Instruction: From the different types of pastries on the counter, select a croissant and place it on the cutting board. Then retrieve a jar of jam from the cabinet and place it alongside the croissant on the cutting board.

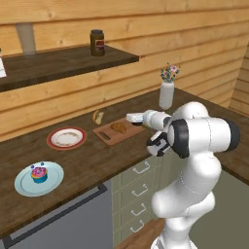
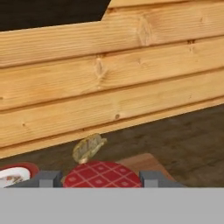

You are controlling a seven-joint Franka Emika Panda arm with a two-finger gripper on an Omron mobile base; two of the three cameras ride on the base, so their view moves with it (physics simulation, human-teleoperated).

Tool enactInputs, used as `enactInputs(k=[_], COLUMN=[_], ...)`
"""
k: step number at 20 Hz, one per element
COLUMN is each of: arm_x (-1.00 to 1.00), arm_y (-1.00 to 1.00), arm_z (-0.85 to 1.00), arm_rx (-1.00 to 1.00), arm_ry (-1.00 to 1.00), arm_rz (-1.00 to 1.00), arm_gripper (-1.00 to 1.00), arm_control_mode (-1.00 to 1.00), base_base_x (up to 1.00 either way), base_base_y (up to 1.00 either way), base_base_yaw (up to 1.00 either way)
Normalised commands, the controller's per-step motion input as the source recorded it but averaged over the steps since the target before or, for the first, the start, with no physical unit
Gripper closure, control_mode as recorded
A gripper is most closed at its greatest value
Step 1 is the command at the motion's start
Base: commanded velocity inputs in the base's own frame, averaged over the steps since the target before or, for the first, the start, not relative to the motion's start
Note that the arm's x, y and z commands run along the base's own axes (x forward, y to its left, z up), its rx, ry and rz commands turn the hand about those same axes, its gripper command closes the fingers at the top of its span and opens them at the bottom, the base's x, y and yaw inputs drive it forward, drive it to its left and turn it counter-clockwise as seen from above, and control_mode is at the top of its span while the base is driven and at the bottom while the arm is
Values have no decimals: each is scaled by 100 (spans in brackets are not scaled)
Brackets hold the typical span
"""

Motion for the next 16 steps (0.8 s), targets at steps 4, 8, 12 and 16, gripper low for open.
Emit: enactInputs(k=[4, 8, 12, 16], arm_x=[36, 20, 14, 5], arm_y=[-68, -42, -13, -59], arm_z=[4, 2, -46, -96], arm_rx=[0, 0, 0, 2], arm_ry=[-15, -15, -10, -33], arm_rz=[35, 33, 8, 35], arm_gripper=[100, 100, 100, 100], arm_control_mode=[-100, -100, -100, -100], base_base_x=[0, 0, 0, 0], base_base_y=[0, 0, 0, 0], base_base_yaw=[0, 0, 0, 0])
